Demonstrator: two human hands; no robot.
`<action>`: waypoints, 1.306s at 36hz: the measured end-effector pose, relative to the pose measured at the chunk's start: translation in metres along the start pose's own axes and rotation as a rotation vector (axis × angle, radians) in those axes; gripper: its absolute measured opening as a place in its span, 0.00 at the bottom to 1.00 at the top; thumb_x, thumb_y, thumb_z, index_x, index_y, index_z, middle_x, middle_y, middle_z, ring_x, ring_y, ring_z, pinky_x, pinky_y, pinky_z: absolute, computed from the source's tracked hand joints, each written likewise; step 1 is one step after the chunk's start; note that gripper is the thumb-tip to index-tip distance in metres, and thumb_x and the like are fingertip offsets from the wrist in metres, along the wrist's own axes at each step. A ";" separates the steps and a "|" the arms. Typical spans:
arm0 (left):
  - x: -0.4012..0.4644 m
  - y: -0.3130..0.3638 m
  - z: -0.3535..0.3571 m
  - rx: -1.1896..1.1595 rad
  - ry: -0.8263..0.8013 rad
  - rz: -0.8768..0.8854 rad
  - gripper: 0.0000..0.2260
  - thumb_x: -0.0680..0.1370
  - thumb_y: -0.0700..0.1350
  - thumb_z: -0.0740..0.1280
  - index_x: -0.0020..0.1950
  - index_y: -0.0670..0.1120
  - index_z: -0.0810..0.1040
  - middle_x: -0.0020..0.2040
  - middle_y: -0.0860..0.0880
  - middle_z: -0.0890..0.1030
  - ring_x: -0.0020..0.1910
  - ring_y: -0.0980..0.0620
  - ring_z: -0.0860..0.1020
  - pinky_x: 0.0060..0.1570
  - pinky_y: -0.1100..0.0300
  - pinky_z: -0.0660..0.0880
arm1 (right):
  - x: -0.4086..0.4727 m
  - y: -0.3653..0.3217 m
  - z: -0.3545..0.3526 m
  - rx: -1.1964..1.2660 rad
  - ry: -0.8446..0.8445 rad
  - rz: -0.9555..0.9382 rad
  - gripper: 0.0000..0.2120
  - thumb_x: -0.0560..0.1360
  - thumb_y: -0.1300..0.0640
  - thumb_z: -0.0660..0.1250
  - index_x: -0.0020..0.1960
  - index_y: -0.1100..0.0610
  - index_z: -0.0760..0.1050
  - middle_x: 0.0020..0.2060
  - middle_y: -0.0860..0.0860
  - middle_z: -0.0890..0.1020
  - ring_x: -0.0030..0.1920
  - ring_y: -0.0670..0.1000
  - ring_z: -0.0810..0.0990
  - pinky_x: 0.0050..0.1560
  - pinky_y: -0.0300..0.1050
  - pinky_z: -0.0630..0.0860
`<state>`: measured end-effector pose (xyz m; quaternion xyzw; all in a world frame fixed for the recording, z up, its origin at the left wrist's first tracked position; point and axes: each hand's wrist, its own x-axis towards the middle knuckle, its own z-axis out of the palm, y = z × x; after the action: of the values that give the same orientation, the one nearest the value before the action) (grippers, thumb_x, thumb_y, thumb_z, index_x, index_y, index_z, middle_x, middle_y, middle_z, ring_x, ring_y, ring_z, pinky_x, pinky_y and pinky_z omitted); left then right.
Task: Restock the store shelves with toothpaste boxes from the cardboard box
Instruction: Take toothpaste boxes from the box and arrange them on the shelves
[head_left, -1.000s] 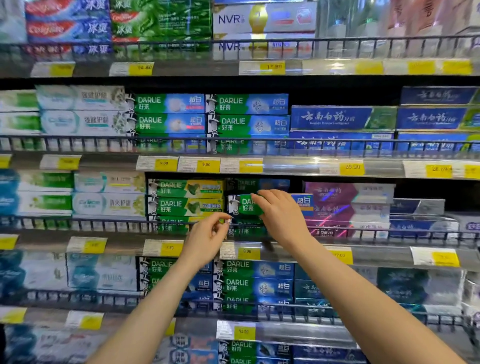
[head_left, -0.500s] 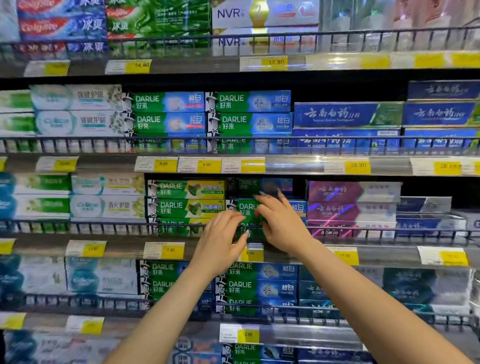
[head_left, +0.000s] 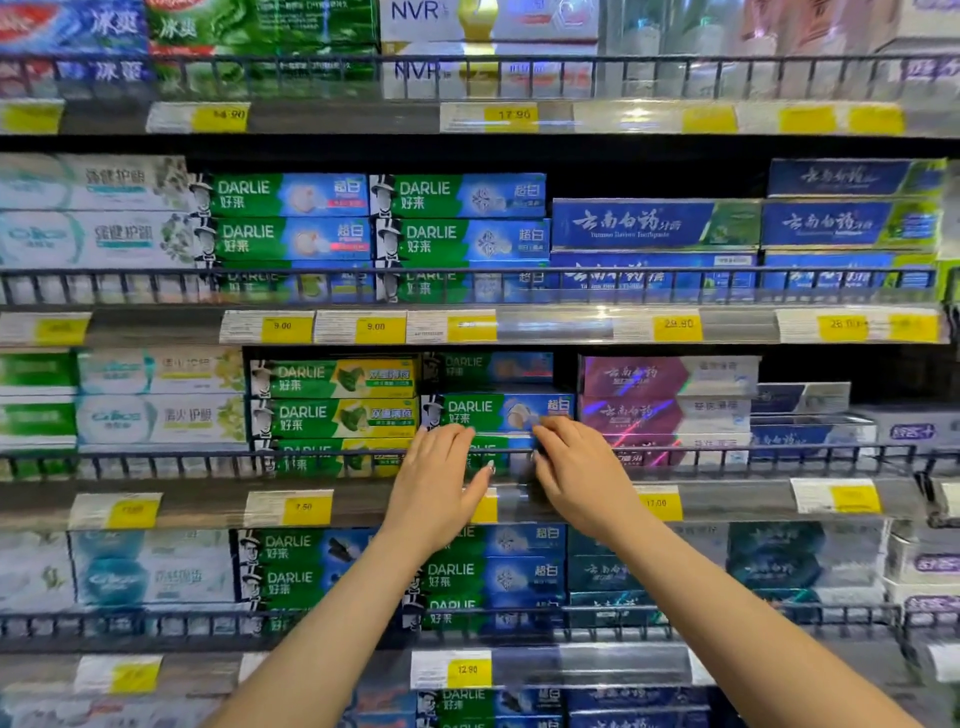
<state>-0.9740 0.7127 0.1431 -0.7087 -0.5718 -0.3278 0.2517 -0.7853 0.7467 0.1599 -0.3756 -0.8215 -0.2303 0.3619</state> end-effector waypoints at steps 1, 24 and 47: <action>0.000 0.000 0.000 0.000 0.002 0.003 0.24 0.80 0.56 0.55 0.73 0.45 0.62 0.70 0.49 0.67 0.71 0.52 0.62 0.71 0.60 0.42 | 0.001 -0.001 -0.001 0.005 0.003 0.002 0.20 0.76 0.52 0.52 0.54 0.63 0.77 0.49 0.57 0.80 0.49 0.58 0.79 0.50 0.51 0.76; -0.060 0.167 0.066 -0.501 -0.295 0.366 0.09 0.77 0.49 0.61 0.46 0.44 0.76 0.40 0.48 0.77 0.40 0.49 0.74 0.43 0.54 0.72 | -0.223 0.093 -0.071 0.029 -0.402 0.356 0.14 0.78 0.56 0.60 0.62 0.58 0.70 0.56 0.55 0.73 0.56 0.55 0.72 0.49 0.47 0.71; -0.256 0.577 0.171 -0.712 -0.841 0.385 0.20 0.73 0.63 0.53 0.46 0.48 0.73 0.40 0.52 0.77 0.39 0.54 0.74 0.34 0.65 0.64 | -0.649 0.241 -0.288 0.139 -0.988 1.078 0.12 0.75 0.57 0.61 0.56 0.58 0.76 0.54 0.56 0.79 0.55 0.55 0.77 0.53 0.43 0.71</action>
<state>-0.4146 0.5465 -0.1517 -0.9101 -0.3381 -0.1387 -0.1954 -0.1788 0.4145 -0.1305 -0.7636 -0.6029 0.2286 0.0354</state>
